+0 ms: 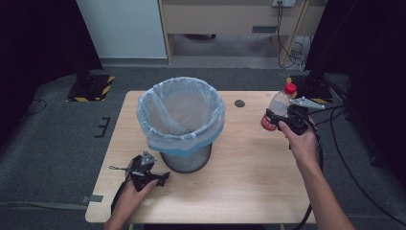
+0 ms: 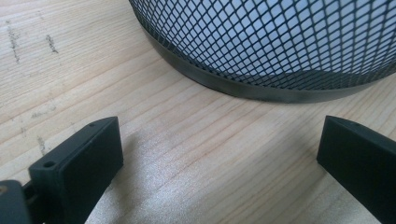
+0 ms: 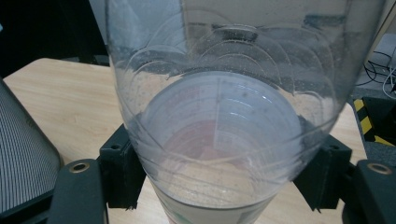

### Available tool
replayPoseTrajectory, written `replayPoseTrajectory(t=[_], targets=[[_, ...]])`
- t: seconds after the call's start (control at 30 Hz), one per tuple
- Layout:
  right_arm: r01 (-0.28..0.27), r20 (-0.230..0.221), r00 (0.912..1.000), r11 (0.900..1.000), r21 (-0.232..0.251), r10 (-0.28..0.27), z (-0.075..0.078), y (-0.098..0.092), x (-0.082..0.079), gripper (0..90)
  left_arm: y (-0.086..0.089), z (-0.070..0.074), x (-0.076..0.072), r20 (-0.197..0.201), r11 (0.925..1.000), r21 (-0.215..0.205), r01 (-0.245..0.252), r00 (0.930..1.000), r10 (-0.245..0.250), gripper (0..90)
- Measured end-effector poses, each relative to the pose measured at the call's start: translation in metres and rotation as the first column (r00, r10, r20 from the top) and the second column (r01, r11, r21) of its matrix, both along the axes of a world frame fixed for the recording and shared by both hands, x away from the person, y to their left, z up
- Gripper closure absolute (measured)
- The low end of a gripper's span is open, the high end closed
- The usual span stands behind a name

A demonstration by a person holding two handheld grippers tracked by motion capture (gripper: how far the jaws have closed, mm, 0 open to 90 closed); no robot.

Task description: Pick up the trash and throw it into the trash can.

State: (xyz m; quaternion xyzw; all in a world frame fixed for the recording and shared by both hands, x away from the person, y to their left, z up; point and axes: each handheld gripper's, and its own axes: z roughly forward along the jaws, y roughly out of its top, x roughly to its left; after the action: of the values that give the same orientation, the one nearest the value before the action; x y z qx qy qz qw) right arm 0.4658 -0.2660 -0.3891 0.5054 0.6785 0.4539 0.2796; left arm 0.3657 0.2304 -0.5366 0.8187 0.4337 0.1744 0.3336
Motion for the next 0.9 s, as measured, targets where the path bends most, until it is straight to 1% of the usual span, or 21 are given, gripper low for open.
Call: replayPoseTrajectory(t=[0.03, 0.07, 0.1, 0.17, 0.27, 0.37, 0.5, 0.63, 0.9], targets=[[0.000, 0.000, 1.0000, 1.000, 0.000, 0.000, 0.000, 0.000, 0.000, 28.8, 0.000, 0.000, 0.000, 0.000, 1.0000, 0.000, 0.000, 1.0000, 0.000, 0.0], [0.004, 0.001, 1.0000, 1.000, 0.008, -0.004, 0.004, 0.002, 0.005, 28.8, 0.000, 0.000, 0.000, 0.000, 1.0000, 0.001, 0.000, 1.0000, 0.000, 0.0], [0.004, 0.001, 1.0000, 1.000, 0.008, -0.004, 0.004, 0.002, 0.005, 28.8, 0.000, 0.000, 0.000, 0.000, 1.0000, 0.001, 0.000, 1.0000, 0.000, 0.0], [0.004, 0.006, 1.0000, 1.000, 0.000, -0.004, 0.009, 0.004, 0.010, 28.8, 0.000, 0.000, 0.000, 0.000, 1.0000, 0.000, 0.000, 1.0000, 0.000, 0.0], [0.005, 0.008, 1.0000, 1.000, 0.009, -0.005, 0.016, 0.010, 0.019, 28.8, 0.000, 0.000, 0.000, 0.000, 1.0000, 0.000, 0.000, 1.0000, 0.000, 0.0], [0.002, 0.007, 1.0000, 1.000, 0.020, -0.002, 0.019, 0.014, 0.023, 28.8, 0.000, 0.000, 0.000, 0.000, 1.0000, 0.000, 0.000, 1.0000, 0.000, 0.0], [-0.012, 0.018, 0.9998, 1.000, 0.013, 0.012, 0.028, 0.026, 0.028, 28.8, 0.000, 0.000, 0.000, 0.000, 1.0000, 0.000, 0.000, 1.0000, 0.000, 0.0], [-0.029, 0.018, 0.9994, 1.000, -0.010, 0.029, 0.031, 0.040, 0.031, 28.8, 0.000, 0.000, 0.000, 0.000, 1.0000, 0.000, 0.000, 1.0000, 0.000, 0.0], [-0.060, 0.021, 0.9980, 0.998, -0.005, 0.060, 0.037, 0.063, 0.036, 28.8, 0.000, 0.000, 0.000, 0.000, 1.0000, 0.000, 0.000, 1.0000, 0.000, 0.0]])
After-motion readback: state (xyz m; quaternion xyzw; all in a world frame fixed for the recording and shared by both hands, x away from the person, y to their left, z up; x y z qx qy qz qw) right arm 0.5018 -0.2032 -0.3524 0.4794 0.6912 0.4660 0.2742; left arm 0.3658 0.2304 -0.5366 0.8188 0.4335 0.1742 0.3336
